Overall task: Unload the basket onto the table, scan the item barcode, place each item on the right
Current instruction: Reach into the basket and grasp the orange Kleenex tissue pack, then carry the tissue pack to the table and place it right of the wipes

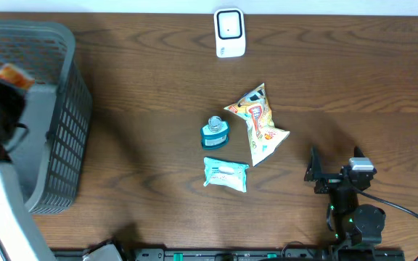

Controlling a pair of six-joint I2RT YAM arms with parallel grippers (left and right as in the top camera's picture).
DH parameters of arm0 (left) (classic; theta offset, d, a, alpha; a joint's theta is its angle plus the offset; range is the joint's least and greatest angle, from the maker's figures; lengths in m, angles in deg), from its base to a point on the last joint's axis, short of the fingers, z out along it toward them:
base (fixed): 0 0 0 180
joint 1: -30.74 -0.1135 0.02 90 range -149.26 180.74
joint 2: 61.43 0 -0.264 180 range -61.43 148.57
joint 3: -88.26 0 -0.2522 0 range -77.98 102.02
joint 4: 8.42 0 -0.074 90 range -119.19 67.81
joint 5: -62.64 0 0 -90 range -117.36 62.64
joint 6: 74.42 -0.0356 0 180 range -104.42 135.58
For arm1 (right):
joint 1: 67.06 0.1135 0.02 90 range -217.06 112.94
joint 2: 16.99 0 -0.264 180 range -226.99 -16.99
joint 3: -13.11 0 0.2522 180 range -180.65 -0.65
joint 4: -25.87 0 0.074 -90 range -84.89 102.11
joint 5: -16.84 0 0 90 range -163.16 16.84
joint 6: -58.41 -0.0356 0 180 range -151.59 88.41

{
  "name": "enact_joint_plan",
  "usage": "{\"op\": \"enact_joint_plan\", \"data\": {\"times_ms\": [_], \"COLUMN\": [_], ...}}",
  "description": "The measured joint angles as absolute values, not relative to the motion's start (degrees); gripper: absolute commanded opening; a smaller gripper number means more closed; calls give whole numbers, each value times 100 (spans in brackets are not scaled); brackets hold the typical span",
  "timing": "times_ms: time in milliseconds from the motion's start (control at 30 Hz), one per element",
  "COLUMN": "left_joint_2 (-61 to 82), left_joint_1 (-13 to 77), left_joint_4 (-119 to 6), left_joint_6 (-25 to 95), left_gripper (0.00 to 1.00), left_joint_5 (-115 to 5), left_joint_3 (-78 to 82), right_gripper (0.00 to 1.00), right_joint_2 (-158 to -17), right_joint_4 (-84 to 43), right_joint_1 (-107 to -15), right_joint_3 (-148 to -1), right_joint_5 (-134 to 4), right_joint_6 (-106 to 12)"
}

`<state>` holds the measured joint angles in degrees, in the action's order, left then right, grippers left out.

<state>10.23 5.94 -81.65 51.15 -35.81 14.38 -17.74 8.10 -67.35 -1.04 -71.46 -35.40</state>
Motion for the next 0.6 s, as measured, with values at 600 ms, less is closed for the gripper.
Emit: {"op": "enact_joint_plan", "data": {"times_ms": [600], "left_joint_2": [924], "left_joint_1": [5822], "left_joint_4": [-7649], "left_joint_6": [3190], "left_gripper": [7], "left_joint_5": [-3730], "left_joint_3": [210], "right_gripper": [99], "right_joint_2": [-1772], "right_joint_4": [808], "right_joint_1": [-6735], "right_joint_3": [-104], "right_joint_5": [-7148], "right_joint_6": [-3540]}}
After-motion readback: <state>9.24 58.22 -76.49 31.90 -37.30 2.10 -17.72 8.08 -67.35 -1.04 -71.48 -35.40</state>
